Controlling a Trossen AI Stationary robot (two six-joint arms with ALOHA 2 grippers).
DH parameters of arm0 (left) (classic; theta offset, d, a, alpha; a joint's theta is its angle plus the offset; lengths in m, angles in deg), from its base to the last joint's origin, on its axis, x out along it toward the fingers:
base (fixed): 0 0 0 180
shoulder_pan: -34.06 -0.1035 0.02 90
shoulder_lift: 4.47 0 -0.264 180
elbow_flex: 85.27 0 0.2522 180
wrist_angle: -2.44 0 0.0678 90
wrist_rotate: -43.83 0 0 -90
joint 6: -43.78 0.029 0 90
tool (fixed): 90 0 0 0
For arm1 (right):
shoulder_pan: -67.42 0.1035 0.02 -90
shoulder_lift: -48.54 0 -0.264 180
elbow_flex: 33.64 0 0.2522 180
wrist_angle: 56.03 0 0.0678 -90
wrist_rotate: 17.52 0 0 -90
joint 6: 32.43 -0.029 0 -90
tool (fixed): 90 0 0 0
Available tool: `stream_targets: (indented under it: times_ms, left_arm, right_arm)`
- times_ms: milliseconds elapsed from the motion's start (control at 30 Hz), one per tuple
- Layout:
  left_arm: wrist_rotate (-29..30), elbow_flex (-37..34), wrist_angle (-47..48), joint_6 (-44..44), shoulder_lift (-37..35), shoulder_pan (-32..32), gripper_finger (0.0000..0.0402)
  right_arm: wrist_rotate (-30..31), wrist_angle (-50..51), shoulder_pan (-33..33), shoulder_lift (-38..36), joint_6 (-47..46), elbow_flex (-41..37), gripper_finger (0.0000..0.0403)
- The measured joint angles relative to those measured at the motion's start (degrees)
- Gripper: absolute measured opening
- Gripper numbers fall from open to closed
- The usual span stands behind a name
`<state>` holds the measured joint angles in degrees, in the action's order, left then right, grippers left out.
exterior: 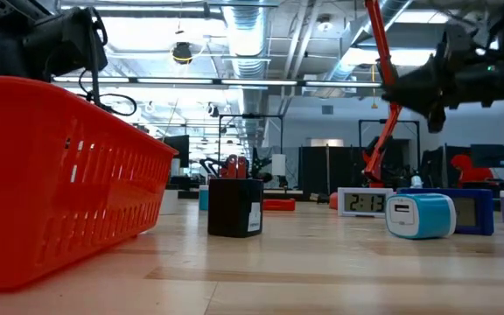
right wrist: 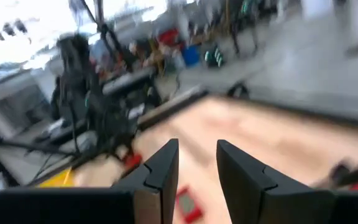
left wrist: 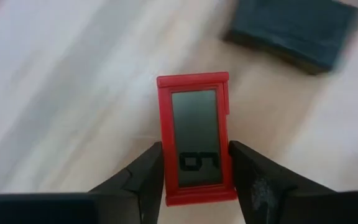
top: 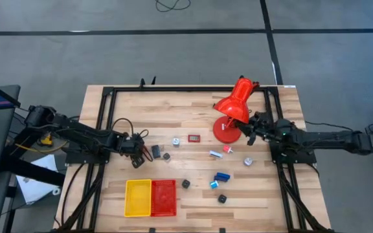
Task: Pick & Place Office items
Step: Put the left red digital clock into the yellow bin
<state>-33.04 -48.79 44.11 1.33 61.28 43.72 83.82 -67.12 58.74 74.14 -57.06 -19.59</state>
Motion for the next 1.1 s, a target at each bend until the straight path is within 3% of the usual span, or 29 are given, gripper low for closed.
stream_targets:
  times_ms: [100,300,533,700,1100]
  left_arm:
    - [-0.71,0.02,-0.04,0.24,-1.45,0.01,0.0149]
    - [-1.74,0.11,-0.02,0.24,-1.97,0.01,0.0162]
    - [-3.0,0.2,-0.09,0.25,-1.99,0.01,0.0152]
    - [-5.45,0.22,-1.09,1.49,-2.01,0.02,0.016]
    - [-10.59,1.68,-6.43,9.03,-2.05,0.03,0.0158]
  right_arm:
    - [-2.65,-1.04,2.07,5.1,-1.03,0.15,0.0103]
    - [-2.26,-3.24,6.9,15.17,-0.9,2.77,0.0115]
    - [-2.34,-14.0,13.02,29.38,7.88,8.14,0.0195]
    - [-2.33,-14.83,15.19,38.82,8.56,13.7,0.0238]
    - [-2.29,-14.65,14.0,60.65,-1.09,25.99,0.0245]
